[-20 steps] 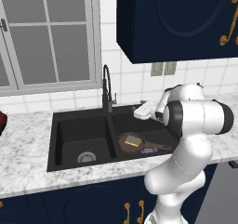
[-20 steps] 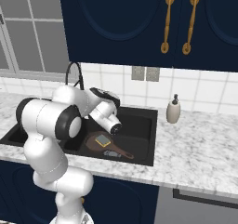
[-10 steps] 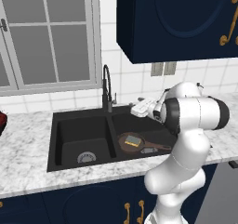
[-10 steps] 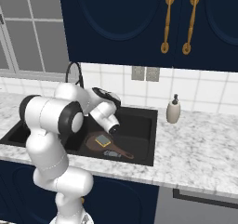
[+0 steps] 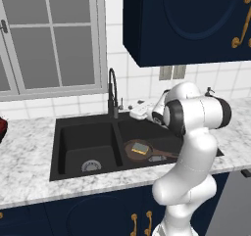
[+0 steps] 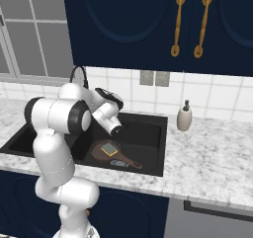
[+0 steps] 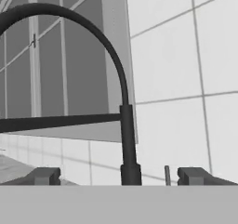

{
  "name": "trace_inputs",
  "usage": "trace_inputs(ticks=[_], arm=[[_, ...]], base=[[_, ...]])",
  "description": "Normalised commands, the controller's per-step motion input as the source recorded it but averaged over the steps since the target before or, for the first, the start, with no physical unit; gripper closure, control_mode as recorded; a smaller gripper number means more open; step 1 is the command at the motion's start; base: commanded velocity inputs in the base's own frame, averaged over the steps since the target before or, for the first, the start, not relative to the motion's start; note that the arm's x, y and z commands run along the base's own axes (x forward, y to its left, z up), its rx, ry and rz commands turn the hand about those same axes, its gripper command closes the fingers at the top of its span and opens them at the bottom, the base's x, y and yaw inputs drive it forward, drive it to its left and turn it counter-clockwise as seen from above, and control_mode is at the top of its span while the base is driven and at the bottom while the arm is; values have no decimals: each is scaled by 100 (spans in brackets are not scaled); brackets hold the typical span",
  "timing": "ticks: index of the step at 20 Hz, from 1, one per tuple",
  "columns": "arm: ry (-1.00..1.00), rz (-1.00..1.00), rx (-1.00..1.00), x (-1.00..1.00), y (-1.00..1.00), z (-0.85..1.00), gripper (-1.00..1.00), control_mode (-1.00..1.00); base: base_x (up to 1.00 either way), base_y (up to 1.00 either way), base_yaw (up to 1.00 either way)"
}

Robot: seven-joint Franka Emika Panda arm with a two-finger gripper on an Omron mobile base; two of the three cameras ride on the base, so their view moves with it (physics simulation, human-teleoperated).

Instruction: Pick the pan and sponge and place them into the sink. Then turn on the water.

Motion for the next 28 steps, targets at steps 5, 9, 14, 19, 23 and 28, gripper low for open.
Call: trace_inputs(ticks=[5,9,14,19,23,28], arm=[[5,0,-5,46,9,0,-100,-100],[11,0,-14,32,0,-7,-100,-100],[3,0,-9,31,0,-9,-100,-100],[0,0,0,33,7,-26,-100,-100],[0,0,0,35,12,-38,-100,-100],[0,0,0,36,14,-27,-100,-100]], base=[[0,0,0],[0,0,0],[0,0,0],[0,0,0],[0,0,0],[0,0,0]])
